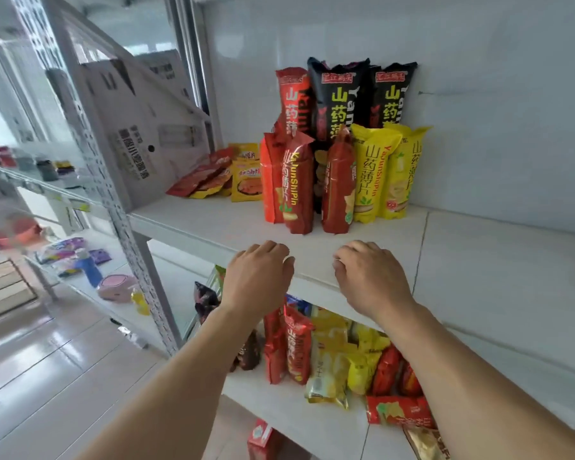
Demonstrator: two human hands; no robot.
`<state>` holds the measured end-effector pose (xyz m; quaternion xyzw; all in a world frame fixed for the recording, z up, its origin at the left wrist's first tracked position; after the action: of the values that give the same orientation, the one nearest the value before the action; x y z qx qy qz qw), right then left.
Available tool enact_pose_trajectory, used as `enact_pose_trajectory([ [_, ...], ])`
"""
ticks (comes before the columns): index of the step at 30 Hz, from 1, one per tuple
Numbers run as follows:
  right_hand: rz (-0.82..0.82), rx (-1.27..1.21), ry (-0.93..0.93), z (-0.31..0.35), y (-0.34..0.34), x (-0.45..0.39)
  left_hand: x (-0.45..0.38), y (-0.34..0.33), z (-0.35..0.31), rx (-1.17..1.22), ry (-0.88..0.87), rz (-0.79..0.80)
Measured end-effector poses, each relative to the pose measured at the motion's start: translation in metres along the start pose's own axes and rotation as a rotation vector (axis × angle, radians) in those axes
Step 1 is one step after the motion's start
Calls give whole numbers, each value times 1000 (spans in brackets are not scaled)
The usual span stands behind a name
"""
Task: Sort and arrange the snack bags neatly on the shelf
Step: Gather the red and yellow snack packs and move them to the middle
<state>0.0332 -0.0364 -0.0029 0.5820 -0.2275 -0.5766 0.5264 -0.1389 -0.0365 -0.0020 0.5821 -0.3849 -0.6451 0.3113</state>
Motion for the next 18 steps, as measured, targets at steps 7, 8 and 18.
enact_pose_trajectory([
  [7,-4,-77,3,81,-40,-55,-10,-2,98,-10,101,5],
  [8,-7,-89,8,89,-47,-67,-16,-7,111,-8,114,3],
  [18,30,-355,-44,122,-123,-200,-109,-61,224,3,231,57],
])
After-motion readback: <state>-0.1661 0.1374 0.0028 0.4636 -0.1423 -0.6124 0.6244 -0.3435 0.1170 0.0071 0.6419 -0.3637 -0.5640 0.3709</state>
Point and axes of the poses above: each hand's wrist, its own x-axis away from the middle knuckle, its own y-axis out of the back of the hand, z = x × y, the point moved 6 cm from there along -x, towards the middle knuckle, and after that the axes turned 10 degrees about -x, right-handed, at the moved point
